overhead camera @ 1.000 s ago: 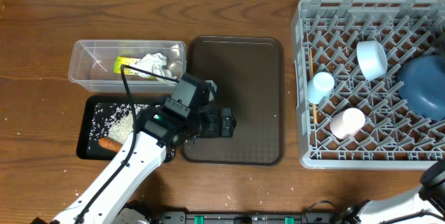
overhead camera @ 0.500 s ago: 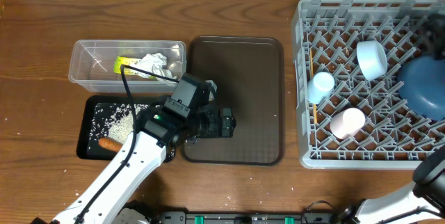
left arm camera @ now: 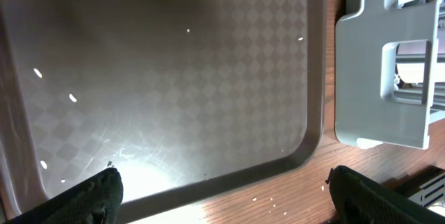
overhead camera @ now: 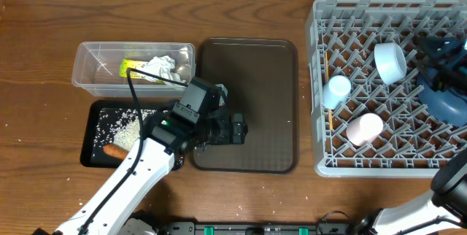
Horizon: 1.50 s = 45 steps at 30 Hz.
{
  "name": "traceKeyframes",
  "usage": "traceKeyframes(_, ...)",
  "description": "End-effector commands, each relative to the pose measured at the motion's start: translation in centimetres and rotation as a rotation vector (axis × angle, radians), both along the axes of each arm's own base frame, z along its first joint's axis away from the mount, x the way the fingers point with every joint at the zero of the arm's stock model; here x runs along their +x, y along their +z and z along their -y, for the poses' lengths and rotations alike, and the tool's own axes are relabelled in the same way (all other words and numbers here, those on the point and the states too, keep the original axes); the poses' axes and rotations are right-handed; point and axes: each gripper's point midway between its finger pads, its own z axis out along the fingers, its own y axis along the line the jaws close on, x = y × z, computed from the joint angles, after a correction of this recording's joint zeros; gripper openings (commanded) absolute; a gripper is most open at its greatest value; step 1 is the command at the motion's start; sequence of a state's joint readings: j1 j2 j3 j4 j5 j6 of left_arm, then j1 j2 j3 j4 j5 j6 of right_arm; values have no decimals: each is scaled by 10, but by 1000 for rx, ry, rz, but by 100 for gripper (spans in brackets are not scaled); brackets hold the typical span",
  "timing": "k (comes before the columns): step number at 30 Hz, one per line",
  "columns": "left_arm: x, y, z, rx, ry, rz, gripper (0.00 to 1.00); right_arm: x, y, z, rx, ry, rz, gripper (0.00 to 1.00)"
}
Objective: Sort waste into correct bins and load items into the dishwasher rack
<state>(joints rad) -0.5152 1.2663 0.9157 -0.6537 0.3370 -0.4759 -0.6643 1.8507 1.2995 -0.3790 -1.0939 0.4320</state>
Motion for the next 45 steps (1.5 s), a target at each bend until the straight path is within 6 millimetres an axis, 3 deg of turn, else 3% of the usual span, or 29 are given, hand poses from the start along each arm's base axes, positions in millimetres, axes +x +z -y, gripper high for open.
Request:
traceKeyframes(1, 0, -1, -2, 6, 15, -6, 96, 9, 11, -6, -295, 12, 48, 99)
traceKeyframes(3, 0, -1, -2, 6, 15, -6, 96, 9, 25, -13, -400, 7, 44, 99)
traceKeyframes(7, 0, -1, -2, 6, 15, -6, 97, -3, 50, -16, -791, -72, -51, 99)
traceKeyframes(10, 0, -1, -2, 6, 15, -6, 96, -17, 84, -31, -1070, -131, -72, 99)
traceKeyframes(14, 0, -1, -2, 6, 15, -6, 96, -31, 113, -68, -1264, -146, -58, 99)
traceKeyframes(17, 0, -1, -2, 6, 15, -6, 96, -34, 115, -74, -1336, -172, -83, 99)
traceKeyframes(23, 0, -1, -2, 6, 15, -6, 96, -28, 76, -73, -1277, -65, -161, 99)
traceKeyframes(29, 0, -1, -2, 6, 15, -6, 96, -18, 31, -51, -1132, 3, -234, 99)
traceKeyframes(33, 0, -1, -2, 6, 15, -6, 96, -15, -12, -37, -1013, 56, -305, 99)
traceKeyframes(36, 0, -1, -2, 6, 15, -6, 96, -6, -37, -54, -852, 150, -273, 99)
traceKeyframes(39, 0, -1, -2, 6, 15, -6, 96, 3, -44, -87, -698, 256, -190, 99)
traceKeyframes(45, 0, -1, -2, 6, 15, -6, 97, 5, -46, -128, -697, 372, -142, 99)
